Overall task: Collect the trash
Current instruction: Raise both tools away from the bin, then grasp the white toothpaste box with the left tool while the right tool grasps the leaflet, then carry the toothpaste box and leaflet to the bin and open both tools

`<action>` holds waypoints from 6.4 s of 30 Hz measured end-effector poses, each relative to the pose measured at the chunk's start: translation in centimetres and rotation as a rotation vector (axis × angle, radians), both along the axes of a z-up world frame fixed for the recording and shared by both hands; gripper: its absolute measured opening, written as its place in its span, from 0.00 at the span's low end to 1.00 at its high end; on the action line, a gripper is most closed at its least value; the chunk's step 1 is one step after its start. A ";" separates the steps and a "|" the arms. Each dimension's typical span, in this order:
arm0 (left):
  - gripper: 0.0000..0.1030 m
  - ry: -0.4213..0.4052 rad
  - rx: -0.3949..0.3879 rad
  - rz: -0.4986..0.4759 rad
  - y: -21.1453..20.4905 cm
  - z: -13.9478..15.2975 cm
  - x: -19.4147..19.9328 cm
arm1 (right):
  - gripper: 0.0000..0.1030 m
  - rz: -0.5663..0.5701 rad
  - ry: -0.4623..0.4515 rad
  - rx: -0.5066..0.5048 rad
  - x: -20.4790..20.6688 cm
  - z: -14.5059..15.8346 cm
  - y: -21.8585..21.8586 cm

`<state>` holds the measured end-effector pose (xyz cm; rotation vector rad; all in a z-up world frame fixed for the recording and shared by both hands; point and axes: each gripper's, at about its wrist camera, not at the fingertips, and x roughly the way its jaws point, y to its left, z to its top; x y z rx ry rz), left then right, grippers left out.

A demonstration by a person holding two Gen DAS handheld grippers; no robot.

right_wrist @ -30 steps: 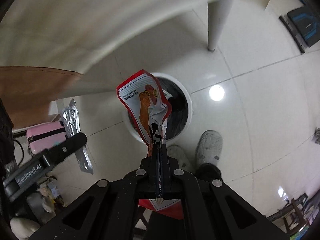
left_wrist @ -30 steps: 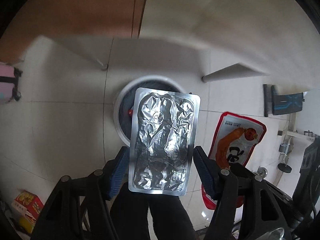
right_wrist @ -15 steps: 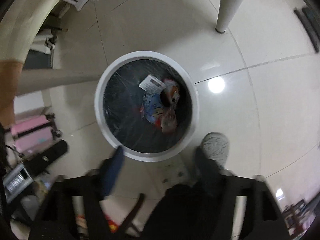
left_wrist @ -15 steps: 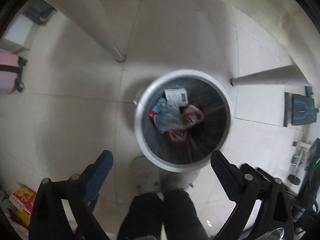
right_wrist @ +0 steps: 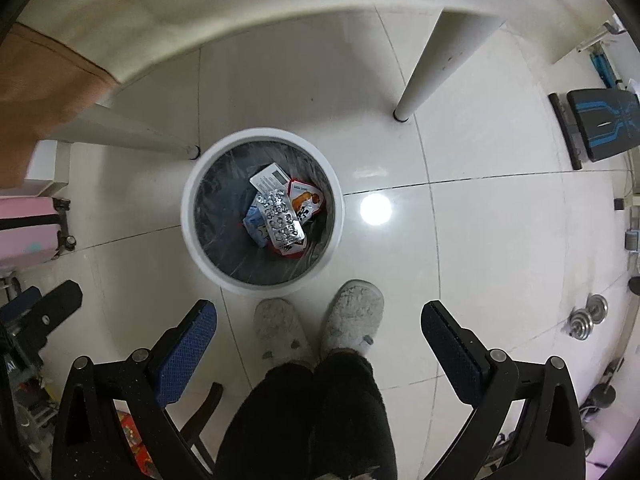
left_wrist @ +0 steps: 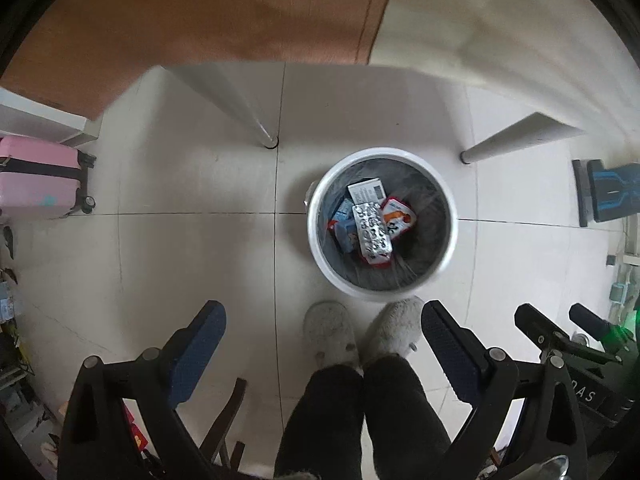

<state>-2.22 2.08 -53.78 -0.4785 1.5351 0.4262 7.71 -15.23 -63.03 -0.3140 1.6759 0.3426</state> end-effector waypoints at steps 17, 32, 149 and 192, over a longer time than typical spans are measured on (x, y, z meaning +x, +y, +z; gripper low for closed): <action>0.97 -0.118 0.016 -0.032 -1.9 18.0 -2.8 | 1.00 0.010 -0.089 0.096 -2.8 23.7 -0.5; 0.97 -0.281 0.150 0.005 1.6 31.0 2.6 | 1.00 -0.031 -0.164 0.258 2.3 38.1 1.8; 0.43 -0.321 -0.036 -0.112 2.3 30.0 9.6 | 0.75 -0.129 -0.161 0.297 13.8 33.5 4.6; 0.92 0.011 -0.008 0.051 1.1 -6.2 1.7 | 1.00 -0.044 0.013 0.005 1.5 -7.5 0.5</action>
